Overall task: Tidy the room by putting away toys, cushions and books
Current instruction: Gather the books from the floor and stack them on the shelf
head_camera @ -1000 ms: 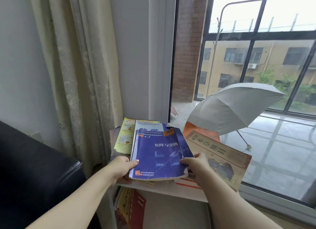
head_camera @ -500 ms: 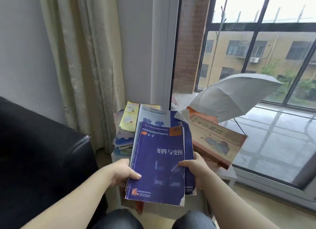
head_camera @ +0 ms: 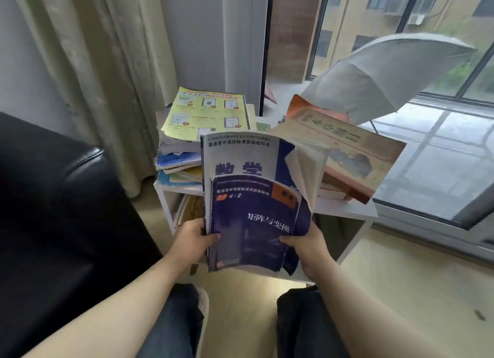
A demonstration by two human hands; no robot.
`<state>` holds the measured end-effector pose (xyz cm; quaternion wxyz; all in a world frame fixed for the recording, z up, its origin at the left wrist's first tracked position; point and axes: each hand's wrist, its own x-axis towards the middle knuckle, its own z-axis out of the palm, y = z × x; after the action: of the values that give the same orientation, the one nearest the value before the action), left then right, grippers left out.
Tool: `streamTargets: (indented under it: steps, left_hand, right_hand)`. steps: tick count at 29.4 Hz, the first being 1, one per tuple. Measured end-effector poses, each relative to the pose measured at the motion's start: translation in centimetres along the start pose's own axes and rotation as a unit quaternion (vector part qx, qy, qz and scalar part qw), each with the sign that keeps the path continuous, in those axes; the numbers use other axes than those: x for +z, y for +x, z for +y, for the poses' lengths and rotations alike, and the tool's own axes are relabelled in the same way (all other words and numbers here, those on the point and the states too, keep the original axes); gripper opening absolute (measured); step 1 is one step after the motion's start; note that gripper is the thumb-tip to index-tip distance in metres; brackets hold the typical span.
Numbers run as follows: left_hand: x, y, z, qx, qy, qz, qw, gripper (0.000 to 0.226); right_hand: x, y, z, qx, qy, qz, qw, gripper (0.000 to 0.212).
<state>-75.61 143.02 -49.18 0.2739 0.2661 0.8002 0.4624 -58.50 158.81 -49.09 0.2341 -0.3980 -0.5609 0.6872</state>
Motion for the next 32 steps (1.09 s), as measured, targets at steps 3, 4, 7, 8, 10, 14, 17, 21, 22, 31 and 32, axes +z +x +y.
streamTargets:
  steps: [3,4,7,8,10,14,17,21,22,31,32]
  left_hand:
    - [0.8,1.5,-0.5,-0.012,0.022,0.036,0.999,0.026]
    - [1.1,2.2,-0.7,-0.012,0.018,0.050,0.999,0.032]
    - [2.3,3.8,-1.1,-0.033,-0.038,0.069,0.996,0.038]
    - [2.7,4.3,-1.2,-0.043,-0.044,0.067,0.996,0.036]
    - [3.4,5.5,-1.5,-0.076,0.002,0.060,0.995,0.034]
    - [4.0,6.2,-1.5,-0.100,0.042,0.059,0.992,0.036]
    - [3.9,6.9,-1.9,-0.120,0.020,0.074,0.990,0.042]
    - [3.7,7.0,-2.2,-0.149,0.016,0.070,0.986,0.057]
    - [3.8,6.9,-2.2,-0.134,0.029,0.052,0.989,0.053]
    - [4.5,7.0,-2.4,-0.106,0.129,-0.017,0.986,0.051]
    - [4.6,7.0,-2.3,-0.098,0.133,-0.017,0.986,0.048]
  right_hand:
    - [-0.1,1.6,0.2,-0.005,-0.019,0.024,1.000,0.034]
    - [-0.1,2.3,0.4,-0.005,-0.027,0.029,0.999,0.031]
    - [-0.4,4.3,2.1,0.018,-0.066,0.041,0.997,0.031]
    - [-0.6,4.8,2.5,0.031,-0.074,0.050,0.996,0.028]
    - [-0.9,6.1,3.3,0.058,-0.088,0.077,0.991,0.016]
    - [-0.7,7.1,3.6,0.081,-0.079,0.094,0.989,0.021]
    - [-0.3,8.1,3.8,0.099,-0.056,0.096,0.989,0.020]
    - [0.2,8.2,4.2,0.124,-0.061,0.070,0.988,0.018]
    - [0.4,7.9,4.1,0.134,-0.060,0.062,0.987,0.020]
    - [0.6,8.1,4.0,0.117,-0.078,0.085,0.986,0.042]
    - [0.7,8.0,3.9,0.112,-0.073,0.086,0.987,0.043]
